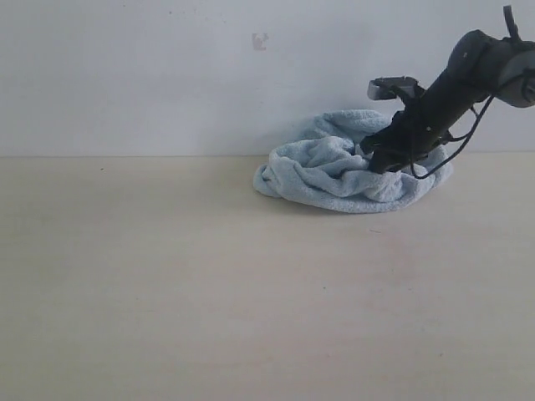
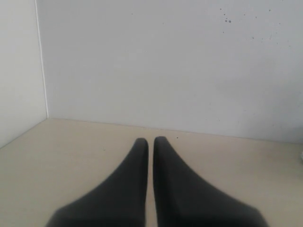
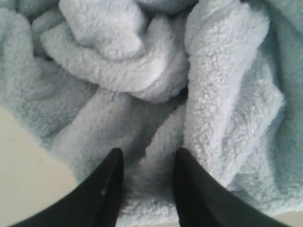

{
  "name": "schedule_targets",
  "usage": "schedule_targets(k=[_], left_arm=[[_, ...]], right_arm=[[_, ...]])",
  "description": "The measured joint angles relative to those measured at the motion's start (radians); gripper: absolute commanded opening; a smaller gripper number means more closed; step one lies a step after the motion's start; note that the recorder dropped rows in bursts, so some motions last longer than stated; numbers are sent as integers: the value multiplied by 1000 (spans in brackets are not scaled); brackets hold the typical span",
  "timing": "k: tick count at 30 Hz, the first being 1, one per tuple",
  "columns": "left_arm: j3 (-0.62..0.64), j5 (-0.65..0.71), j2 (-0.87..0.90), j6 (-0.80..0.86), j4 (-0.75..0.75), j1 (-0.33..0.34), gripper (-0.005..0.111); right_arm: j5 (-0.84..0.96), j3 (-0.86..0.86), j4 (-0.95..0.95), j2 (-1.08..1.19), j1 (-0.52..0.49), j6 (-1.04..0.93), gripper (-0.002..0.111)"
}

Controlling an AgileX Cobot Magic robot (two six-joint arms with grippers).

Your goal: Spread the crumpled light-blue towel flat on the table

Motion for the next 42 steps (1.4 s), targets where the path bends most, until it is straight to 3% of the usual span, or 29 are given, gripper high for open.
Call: schedule_targets(k=[6, 13, 23, 32, 42], left_arm=[[0, 0, 0, 0, 0, 0, 4], [0, 0, 0, 0, 0, 0, 4], [0, 0, 0, 0, 0, 0, 4], [0, 0, 0, 0, 0, 0, 4], [0, 0, 0, 0, 0, 0, 4]], right_arm=[[99, 0, 57, 0, 21, 7, 5], [107, 61, 59, -4, 49, 32, 5], [101, 338, 57, -132, 52, 7, 5], [-183, 419, 53, -333, 52, -10, 5], [-384, 419, -13, -277, 57, 33, 0]])
